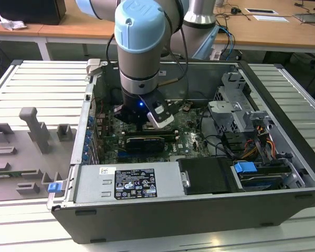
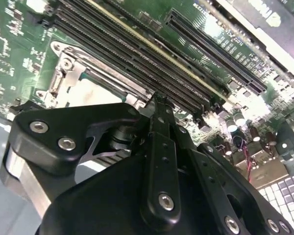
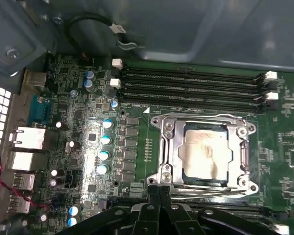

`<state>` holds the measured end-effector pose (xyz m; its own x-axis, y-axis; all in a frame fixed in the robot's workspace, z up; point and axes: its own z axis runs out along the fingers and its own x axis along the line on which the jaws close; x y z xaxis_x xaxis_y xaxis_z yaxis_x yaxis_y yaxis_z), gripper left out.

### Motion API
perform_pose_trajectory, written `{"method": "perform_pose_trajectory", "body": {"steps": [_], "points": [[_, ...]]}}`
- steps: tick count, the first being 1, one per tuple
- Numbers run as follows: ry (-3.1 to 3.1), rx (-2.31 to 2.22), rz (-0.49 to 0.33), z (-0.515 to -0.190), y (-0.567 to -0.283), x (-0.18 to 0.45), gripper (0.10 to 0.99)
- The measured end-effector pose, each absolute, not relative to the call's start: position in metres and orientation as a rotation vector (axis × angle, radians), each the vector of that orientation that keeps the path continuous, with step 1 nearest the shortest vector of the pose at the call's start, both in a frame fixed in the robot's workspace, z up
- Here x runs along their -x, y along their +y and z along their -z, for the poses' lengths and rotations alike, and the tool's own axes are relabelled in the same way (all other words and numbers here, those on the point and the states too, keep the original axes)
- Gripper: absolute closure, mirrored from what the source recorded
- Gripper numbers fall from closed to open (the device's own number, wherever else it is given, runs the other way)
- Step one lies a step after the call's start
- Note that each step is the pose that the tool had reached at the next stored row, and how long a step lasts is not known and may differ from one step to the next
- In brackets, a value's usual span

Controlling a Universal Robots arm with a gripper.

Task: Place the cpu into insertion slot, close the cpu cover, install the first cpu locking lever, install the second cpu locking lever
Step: 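Install the second cpu locking lever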

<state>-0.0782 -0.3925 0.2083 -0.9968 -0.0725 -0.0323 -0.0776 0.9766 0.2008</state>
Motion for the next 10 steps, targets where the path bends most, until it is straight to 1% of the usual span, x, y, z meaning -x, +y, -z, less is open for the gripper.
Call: {"method": "perform_pose_trajectory", "body": {"steps": [2, 8, 10], "points": [[3.097, 0.117, -0.325, -0.206, -0.393, 0.079, 0.980], [3.089, 0.116, -0.390, -0.196, -0.393, 0.079, 0.980], [3.088, 0.117, -0.396, -0.195, -0.393, 0.079, 0.980]]}}
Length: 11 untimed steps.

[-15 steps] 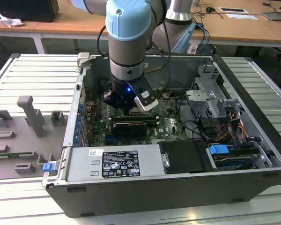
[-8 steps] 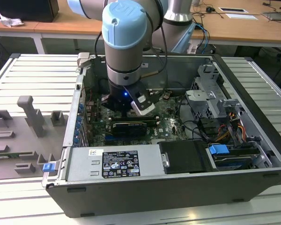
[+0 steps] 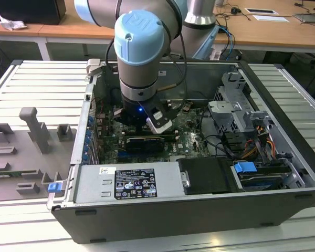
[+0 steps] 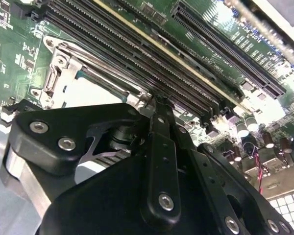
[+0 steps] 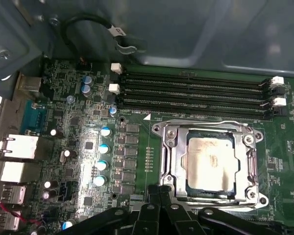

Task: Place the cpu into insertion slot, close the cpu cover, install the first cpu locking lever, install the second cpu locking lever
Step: 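Install the second cpu locking lever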

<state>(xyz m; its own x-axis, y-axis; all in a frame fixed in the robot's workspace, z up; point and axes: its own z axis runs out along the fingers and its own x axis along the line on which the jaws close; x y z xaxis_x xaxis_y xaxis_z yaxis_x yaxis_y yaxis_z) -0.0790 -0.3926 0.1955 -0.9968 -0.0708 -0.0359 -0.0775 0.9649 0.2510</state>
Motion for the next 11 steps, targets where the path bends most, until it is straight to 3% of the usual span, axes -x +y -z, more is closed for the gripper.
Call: {"method": "perform_pose_trajectory", "body": {"steps": [11], "points": [[3.087, 0.116, -0.396, -0.216, -0.392, 0.079, 0.980]]}}
